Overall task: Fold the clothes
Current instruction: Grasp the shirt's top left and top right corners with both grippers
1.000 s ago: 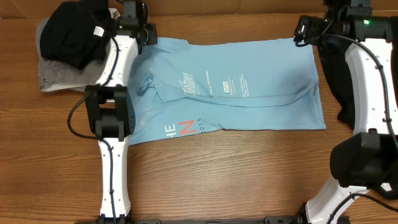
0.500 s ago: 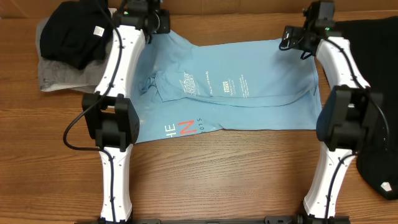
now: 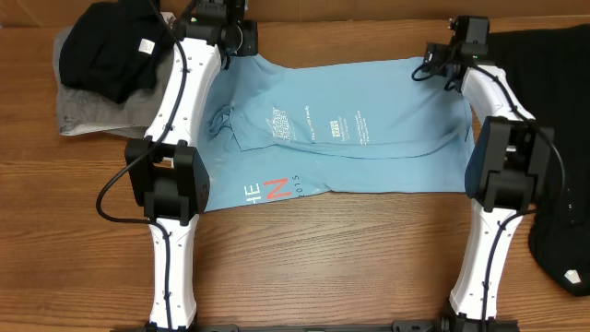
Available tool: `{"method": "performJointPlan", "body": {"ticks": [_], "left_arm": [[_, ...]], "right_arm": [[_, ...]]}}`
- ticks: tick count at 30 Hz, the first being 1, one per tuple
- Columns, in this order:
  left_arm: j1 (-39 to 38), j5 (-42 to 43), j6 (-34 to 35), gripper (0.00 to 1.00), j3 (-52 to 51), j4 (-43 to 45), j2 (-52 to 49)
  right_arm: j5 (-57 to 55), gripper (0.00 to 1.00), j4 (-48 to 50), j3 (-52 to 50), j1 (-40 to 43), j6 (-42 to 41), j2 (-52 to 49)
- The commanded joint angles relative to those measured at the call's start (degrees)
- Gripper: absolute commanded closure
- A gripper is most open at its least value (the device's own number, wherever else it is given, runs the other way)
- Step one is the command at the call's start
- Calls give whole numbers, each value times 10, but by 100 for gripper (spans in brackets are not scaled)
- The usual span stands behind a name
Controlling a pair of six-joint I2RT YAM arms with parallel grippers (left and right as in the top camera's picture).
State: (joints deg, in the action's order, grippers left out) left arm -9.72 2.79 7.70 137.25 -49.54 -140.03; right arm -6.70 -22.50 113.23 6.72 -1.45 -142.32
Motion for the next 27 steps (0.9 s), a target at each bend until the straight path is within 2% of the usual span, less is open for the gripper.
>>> {"method": "performJointPlan", "body": {"ticks": [1, 5, 7, 8, 9, 10, 12, 14, 17, 21, 27], "left_arm": [[2, -5, 0, 96, 4, -8, 5], [2, -5, 0, 96, 4, -15, 5], [2, -5, 0, 96, 4, -15, 5], [2, -5, 0, 96, 4, -14, 5], [2, -9, 0, 96, 4, -14, 5], [1, -11, 0, 96, 4, -14, 5], [2, -14, 1, 96, 4, -15, 5], [2, -16, 1, 96, 4, -15, 5], [2, -18, 0, 96, 4, -17, 5], [2, -19, 1, 96, 4, -16, 5], [2, -37, 2, 96, 5, -15, 8]], "right_arm": [[17, 16, 13, 6, 18, 0, -24], [42, 23, 19, 6, 27, -1, -33], [45, 30, 23, 6, 27, 0, -36], [49, 37, 23, 6, 27, 0, -36], [53, 49, 24, 6, 27, 0, -37], [57, 57, 24, 6, 27, 0, -37], [64, 64, 23, 6, 26, 0, -37], [66, 75, 22, 6, 25, 0, -37], [66, 81, 17, 6, 23, 0, -37], [59, 96, -5, 16, 24, -10, -37], [53, 96, -144, 130, 31, -17, -36]]}}
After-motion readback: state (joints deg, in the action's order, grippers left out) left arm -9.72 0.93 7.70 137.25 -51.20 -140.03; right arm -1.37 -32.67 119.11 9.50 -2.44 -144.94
